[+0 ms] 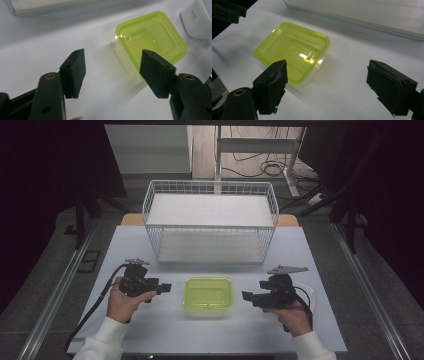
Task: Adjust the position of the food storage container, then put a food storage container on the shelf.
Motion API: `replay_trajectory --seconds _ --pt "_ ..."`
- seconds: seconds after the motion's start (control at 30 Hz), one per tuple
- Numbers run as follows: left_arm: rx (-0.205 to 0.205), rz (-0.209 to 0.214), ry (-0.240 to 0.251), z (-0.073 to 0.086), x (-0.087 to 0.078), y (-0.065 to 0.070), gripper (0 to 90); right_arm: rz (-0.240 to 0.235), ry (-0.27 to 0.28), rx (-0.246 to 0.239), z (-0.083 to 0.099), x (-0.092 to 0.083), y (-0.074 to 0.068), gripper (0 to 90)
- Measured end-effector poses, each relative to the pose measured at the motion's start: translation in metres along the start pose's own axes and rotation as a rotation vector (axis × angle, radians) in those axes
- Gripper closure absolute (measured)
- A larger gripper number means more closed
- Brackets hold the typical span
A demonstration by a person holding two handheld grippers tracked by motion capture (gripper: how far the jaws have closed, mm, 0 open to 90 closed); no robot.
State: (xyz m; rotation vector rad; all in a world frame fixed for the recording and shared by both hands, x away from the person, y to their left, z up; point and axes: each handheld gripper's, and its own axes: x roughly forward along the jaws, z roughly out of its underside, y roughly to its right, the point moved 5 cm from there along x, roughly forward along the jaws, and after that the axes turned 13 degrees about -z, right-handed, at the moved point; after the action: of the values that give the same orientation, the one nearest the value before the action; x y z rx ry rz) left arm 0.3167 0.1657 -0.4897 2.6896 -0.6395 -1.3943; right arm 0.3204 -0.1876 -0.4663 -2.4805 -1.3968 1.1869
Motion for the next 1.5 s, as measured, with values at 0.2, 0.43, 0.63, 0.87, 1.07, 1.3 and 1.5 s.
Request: replay_trajectory --seconds 0.2,0.43,0.63,0.87,1.07,1.3,1.5 --pt "-0.018 0.035 0.025 -0.002 0.000 0.004 30.7 -0.010 0.016 0.045 -0.002 0.003 -0.006 17.4" --pt "-0.020 0.092 0.019 -0.009 0.003 0.012 30.4 -0.029 0.001 0.086 -0.007 0.018 -0.017 22.5" --pt "-0.032 0.147 -0.006 -0.011 0.014 0.023 32.1 -0.038 -0.029 0.083 -0.018 0.027 -0.020 28.0" --pt "-0.030 0.144 -0.062 -0.007 0.032 0.028 35.5 -0.039 -0.078 0.140 -0.016 0.052 -0.006 36.4" --pt "-0.032 0.148 -0.080 -0.002 0.040 0.030 35.0 -0.019 -0.097 0.154 -0.011 0.062 -0.002 38.7" --pt "-0.072 0.154 -0.071 0.002 0.047 0.027 37.1 -0.014 -0.113 0.184 -0.004 0.070 0.005 40.0" --pt "-0.093 0.190 -0.105 0.007 0.056 0.029 42.1 -0.006 -0.126 0.201 0.000 0.079 0.009 42.9"
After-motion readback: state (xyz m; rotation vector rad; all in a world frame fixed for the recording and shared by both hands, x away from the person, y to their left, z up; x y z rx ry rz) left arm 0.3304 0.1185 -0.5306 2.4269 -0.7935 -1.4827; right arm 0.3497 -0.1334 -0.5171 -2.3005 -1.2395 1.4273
